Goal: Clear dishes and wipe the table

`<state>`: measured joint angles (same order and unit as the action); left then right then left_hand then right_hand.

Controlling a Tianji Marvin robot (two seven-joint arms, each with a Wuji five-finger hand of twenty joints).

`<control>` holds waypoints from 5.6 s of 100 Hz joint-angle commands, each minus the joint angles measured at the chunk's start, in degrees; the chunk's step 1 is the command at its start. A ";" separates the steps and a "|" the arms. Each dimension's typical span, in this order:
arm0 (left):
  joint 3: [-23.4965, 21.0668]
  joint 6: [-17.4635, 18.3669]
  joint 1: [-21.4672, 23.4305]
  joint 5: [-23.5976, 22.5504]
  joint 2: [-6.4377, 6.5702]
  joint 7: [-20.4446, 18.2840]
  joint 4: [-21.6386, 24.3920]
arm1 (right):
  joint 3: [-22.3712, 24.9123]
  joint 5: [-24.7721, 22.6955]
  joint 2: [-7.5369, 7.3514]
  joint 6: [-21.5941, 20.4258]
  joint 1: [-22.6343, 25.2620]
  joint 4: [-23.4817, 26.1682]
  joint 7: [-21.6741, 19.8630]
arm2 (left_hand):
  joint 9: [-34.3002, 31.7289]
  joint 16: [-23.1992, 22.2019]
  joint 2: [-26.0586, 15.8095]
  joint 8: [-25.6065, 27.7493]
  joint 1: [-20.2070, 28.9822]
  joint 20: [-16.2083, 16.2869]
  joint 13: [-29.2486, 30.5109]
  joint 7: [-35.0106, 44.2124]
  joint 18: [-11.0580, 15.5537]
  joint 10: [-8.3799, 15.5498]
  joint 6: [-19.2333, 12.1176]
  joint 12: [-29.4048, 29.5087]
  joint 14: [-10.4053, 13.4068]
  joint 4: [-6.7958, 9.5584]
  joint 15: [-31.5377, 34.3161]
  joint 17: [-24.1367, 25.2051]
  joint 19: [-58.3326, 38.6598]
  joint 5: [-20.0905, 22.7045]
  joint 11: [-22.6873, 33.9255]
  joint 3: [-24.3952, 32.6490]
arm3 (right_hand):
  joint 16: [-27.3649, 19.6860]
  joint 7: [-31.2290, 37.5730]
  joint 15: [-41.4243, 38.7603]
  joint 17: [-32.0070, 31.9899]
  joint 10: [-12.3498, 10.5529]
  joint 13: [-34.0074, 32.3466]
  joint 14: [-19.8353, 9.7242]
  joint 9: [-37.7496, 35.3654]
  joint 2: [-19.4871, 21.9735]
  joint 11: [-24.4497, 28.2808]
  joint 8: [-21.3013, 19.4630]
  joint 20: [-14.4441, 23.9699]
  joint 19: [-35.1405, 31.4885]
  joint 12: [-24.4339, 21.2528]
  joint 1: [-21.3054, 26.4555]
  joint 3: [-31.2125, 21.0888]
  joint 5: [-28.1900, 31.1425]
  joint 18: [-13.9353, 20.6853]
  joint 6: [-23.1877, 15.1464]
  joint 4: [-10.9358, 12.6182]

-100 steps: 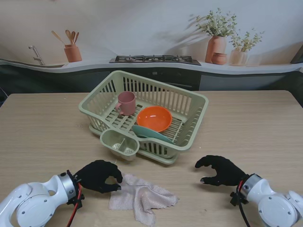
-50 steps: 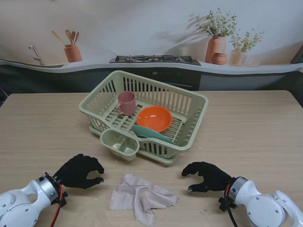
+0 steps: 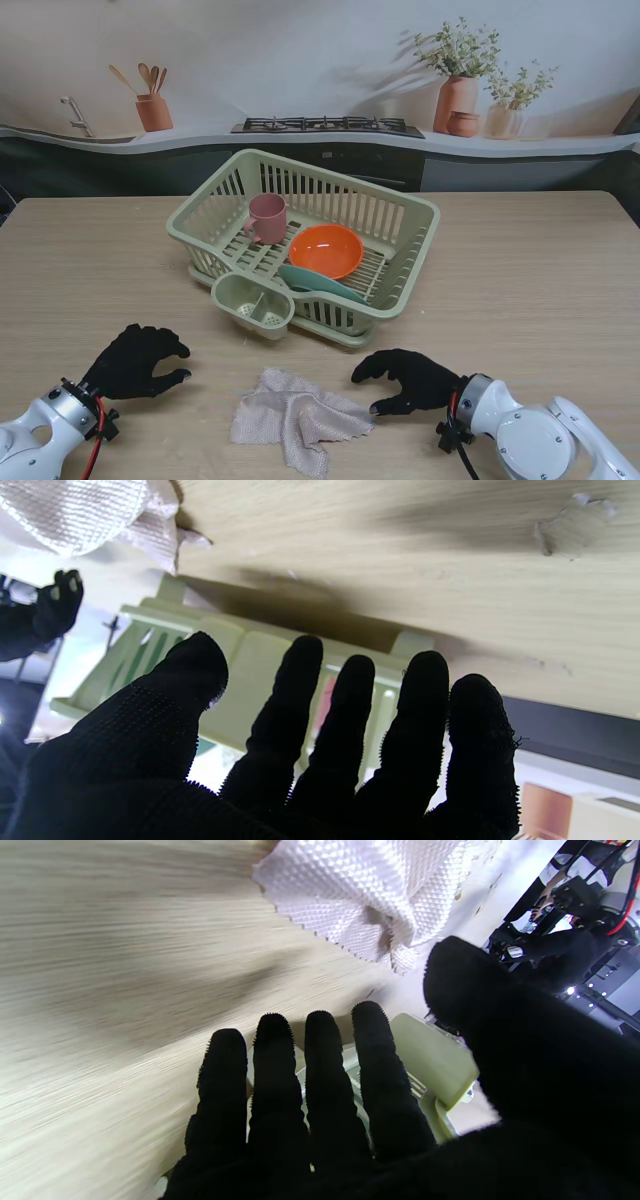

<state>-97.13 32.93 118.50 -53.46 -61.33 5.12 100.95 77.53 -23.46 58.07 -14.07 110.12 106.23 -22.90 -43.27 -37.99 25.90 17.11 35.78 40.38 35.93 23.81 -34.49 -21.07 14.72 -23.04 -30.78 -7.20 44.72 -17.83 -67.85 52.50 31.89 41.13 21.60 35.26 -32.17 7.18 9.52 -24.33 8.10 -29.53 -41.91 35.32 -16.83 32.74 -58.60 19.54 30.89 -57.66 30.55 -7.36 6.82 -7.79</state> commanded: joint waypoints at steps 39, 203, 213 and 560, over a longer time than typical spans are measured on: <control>-0.68 0.31 -0.64 8.30 -1.09 -1.19 -3.16 | -8.13 -0.13 -0.45 0.95 -5.85 -0.33 -2.46 | 0.93 0.12 -1.17 -0.06 1.70 -1.13 -0.44 -2.48 0.78 -1.42 0.64 0.32 -1.13 1.63 0.21 -0.20 -0.11 0.57 -0.17 -0.04 | -2.89 -2.53 5.32 -4.64 -2.54 5.48 -2.69 4.71 -2.54 -3.53 1.73 -2.90 6.53 -2.06 1.02 -0.45 -3.57 3.96 -4.53 -0.59; 0.42 -1.35 -0.99 8.80 -1.69 2.04 -4.61 | -32.09 -12.55 -2.87 -5.00 -28.12 -14.10 -4.96 | 0.55 0.01 -2.62 1.36 2.14 -1.10 -0.70 -3.42 0.78 -1.25 0.39 0.36 -1.43 1.88 0.38 0.61 -0.51 1.44 -0.21 -2.24 | 7.20 11.23 -41.52 29.40 -3.63 -17.19 -2.61 -14.25 -13.81 16.77 -0.65 1.28 -37.07 3.36 19.18 -16.43 4.04 17.71 -8.38 -8.07; 0.48 -1.25 -1.11 8.83 -1.71 2.17 -4.75 | -30.20 -14.91 -2.68 -6.51 -26.67 -14.23 -3.42 | 0.51 -0.01 -2.94 1.38 2.18 -1.10 -0.69 -3.38 0.82 -1.19 0.31 0.36 -1.52 1.89 0.39 0.69 -0.48 1.51 -0.20 -2.37 | 5.48 10.31 -42.46 32.99 -3.18 -21.16 -1.40 -20.83 -13.26 15.27 0.09 5.87 -37.23 2.88 19.35 -16.18 13.75 16.46 -7.94 -8.21; -0.66 1.06 -0.26 5.74 -2.25 7.60 -6.40 | -8.02 -37.37 -0.94 -8.89 -5.97 -7.19 9.89 | 0.38 -0.14 -4.22 1.34 2.91 -0.86 -0.91 -1.87 1.06 -0.97 0.15 0.35 -1.48 2.14 0.47 1.22 -0.75 0.97 -0.16 -5.33 | 9.44 32.38 -47.09 39.39 3.83 -30.03 -0.37 -28.23 -6.20 21.21 11.73 7.68 -42.29 4.15 16.09 -11.05 22.15 4.67 -4.19 -6.63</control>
<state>-97.79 33.94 117.98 -47.67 -63.35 13.11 94.47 67.97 -59.87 58.08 -22.73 102.18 99.54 -12.29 -43.29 -37.97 23.06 18.26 37.43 39.62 35.46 21.10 -33.77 -21.08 14.74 -23.04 -30.78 -7.20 44.65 -17.45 -67.77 52.69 31.77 36.89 31.41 67.23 -75.47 45.64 8.70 -52.47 6.37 -56.10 -50.35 56.13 -5.56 41.22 -98.22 24.35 47.28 -69.78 51.05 -6.09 -0.15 -13.67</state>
